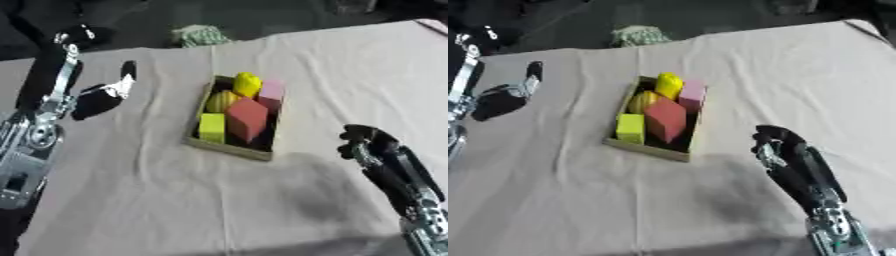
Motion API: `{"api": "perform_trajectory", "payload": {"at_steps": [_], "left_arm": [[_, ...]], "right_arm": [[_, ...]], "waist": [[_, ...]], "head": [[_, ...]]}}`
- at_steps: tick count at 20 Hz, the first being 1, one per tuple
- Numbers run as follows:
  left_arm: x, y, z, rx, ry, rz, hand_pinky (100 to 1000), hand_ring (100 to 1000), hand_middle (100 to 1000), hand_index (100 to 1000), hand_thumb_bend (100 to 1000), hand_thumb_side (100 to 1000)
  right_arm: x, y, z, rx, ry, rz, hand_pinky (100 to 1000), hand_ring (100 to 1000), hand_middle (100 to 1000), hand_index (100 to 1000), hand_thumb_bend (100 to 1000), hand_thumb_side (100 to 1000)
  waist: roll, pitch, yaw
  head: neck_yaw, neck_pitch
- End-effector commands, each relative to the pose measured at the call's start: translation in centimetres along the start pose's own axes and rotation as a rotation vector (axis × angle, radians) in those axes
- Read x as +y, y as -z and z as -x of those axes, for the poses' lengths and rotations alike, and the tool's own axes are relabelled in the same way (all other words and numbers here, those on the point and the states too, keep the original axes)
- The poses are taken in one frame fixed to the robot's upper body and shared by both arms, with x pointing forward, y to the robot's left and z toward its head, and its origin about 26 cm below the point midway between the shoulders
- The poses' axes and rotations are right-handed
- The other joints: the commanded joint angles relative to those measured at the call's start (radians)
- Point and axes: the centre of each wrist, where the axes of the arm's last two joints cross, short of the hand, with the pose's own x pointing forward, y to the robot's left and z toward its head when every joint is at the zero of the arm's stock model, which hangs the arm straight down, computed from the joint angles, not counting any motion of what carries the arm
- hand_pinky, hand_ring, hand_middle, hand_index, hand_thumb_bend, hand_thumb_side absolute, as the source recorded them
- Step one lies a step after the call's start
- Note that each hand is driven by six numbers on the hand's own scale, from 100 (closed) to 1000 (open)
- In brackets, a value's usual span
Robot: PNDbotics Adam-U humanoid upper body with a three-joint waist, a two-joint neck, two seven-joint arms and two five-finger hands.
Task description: Pick up objects on the table and place them in the box.
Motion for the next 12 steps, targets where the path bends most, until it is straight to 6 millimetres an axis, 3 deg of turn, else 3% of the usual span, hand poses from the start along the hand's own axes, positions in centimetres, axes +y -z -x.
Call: {"api": "perform_trajectory", "payload": {"at_steps": [1,8,12], "left_arm": [[-0.4,-1.3,-0.5,0.094,-0.111,-0.082,752,725,647,799,251,397],[-4.5,-6.7,0.4,0.326,-0.326,-0.124,749,718,638,794,266,413],[-6.6,-7.9,0.5,0.374,-0.417,-0.122,749,713,636,797,275,422]], "right_arm": [[-0.5,0.2,-0.6,-0.027,-0.018,0.003,669,653,681,786,100,553],[-0.3,-0.1,-0.3,-0.021,-0.001,0.004,669,652,681,788,100,533],[-0.1,-0.2,-0.2,-0.018,0.008,-0.002,669,652,681,788,100,521]], "waist": [[-0.009,-0.014,0.006],[-0.026,-0.033,0.018],[-0.035,-0.041,0.015]], "head": [[0.003,0.005],[0.015,0.005],[0.022,0.005]]}}
